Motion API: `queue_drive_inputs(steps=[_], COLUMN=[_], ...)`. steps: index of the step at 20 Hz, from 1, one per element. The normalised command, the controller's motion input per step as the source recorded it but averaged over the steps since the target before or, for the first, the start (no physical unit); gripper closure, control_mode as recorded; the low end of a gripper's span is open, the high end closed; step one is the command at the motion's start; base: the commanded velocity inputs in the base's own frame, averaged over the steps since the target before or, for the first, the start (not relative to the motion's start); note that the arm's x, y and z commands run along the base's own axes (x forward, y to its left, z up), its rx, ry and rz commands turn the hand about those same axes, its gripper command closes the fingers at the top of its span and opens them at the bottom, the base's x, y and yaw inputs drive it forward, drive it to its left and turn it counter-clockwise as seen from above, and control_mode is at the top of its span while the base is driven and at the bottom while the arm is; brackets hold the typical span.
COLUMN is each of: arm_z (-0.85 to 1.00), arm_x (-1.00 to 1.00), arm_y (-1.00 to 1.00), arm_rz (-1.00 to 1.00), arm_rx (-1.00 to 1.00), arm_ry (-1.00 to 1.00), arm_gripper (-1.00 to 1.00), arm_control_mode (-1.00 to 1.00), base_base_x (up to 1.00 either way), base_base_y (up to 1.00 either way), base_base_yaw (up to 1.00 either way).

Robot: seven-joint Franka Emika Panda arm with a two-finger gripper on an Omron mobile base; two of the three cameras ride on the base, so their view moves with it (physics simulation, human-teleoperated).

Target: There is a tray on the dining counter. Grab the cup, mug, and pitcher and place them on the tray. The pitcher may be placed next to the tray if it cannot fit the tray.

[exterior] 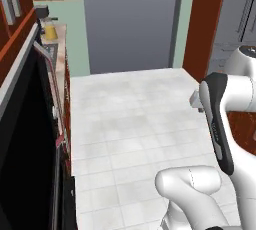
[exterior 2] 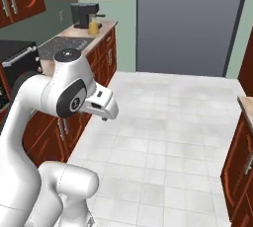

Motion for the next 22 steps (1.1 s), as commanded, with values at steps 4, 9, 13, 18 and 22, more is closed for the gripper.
queue_drive_inputs(steps=[4,9,13,18,22], arm_z=[0.00,0.00,0.00,0.00,0.00], arm_x=[0.00,0.00,0.00,0.00,0.00], arm_y=[0.00,0.00,0.00,0.00,0.00], arm_rz=[0.00,0.00,0.00,0.00,0.00], arm_rx=[0.00,0.00,0.00,0.00,0.00], arm_ry=[0.00,0.00,0.00,0.00,0.00], arm_gripper=[-1.00,-1.00,-1.00,-1.00,-1.00], arm_control_mode=[1.00,1.00,1.00,1.00,1.00], base_base_x=[1.00,1.00,1.00,1.00,1.00], base_base_y=[-0.12,-0.11,-0.09,-0.16,-0.23], base_base_yaw=[0.00,0.00,0.00,0.00,0.00])
